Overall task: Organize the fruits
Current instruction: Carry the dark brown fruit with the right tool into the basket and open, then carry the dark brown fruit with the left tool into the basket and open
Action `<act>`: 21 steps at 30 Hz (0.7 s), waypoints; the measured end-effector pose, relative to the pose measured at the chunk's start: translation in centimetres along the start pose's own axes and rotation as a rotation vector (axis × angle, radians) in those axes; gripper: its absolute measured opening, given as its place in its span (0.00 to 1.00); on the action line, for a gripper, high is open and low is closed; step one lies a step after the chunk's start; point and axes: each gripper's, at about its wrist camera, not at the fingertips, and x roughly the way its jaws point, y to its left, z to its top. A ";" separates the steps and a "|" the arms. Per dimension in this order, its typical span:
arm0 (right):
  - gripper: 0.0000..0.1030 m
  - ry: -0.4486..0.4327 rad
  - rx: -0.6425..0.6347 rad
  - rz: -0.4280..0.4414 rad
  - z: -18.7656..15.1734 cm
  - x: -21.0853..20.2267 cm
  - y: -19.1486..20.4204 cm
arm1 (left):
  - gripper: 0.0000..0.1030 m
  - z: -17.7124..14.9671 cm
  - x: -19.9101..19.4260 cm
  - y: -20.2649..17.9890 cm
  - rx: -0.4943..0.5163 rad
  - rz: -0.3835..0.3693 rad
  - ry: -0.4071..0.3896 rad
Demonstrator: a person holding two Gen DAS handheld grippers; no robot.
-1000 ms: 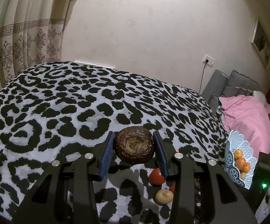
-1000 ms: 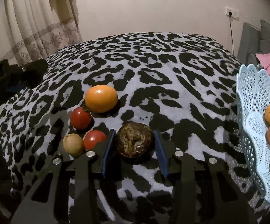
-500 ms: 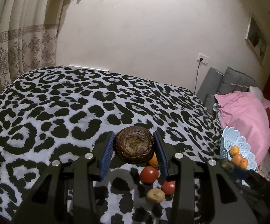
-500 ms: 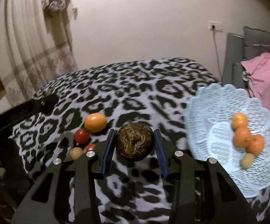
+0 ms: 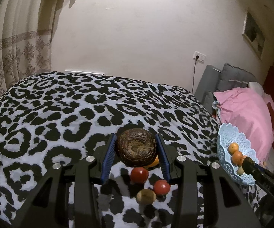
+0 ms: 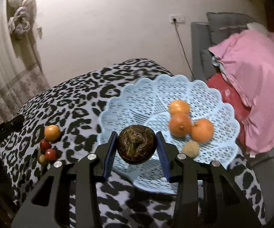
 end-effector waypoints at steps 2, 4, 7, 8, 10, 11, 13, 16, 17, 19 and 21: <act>0.41 -0.003 0.017 -0.007 -0.1 -0.2 -0.7 | 0.41 -0.1 0.0 -0.4 0.009 -0.004 0.001; 0.44 -0.019 0.020 -0.015 -0.1 -0.7 -1.1 | 0.41 -0.2 0.0 -0.6 0.017 -0.008 0.002; 0.48 -0.047 0.032 -0.022 -0.3 -1.6 -1.8 | 0.41 -0.4 0.0 -1.0 0.027 -0.013 0.003; 0.48 -0.056 0.035 -0.028 -0.3 -1.8 -1.9 | 0.41 -0.4 0.0 -1.1 0.029 -0.014 0.003; 0.48 -0.075 0.039 -0.041 -0.6 -2.5 -2.4 | 0.41 -0.5 0.0 -1.4 0.036 -0.018 0.003; 0.48 -0.092 0.038 -0.059 -0.9 -3.0 -2.7 | 0.41 -0.5 0.0 -1.5 0.039 -0.020 0.003; 0.48 -0.121 0.029 -0.097 -1.6 -3.8 -3.0 | 0.41 -0.6 0.1 -1.9 0.045 -0.027 0.003; 0.48 -0.159 0.010 -0.153 -2.7 -4.9 -3.4 | 0.41 -0.9 0.1 -2.5 0.059 -0.040 0.006; 0.48 -0.173 0.002 -0.174 -3.2 -5.2 -3.6 | 0.41 -1.0 0.1 -2.8 0.066 -0.044 0.006; 0.48 -0.185 -0.001 -0.191 -4.0 -5.7 -3.9 | 0.41 -1.3 0.0 -3.6 0.083 -0.049 0.004; 0.48 -0.191 0.010 -0.199 -4.6 -6.0 -4.4 | 0.41 -1.6 0.0 -4.3 0.099 -0.058 0.007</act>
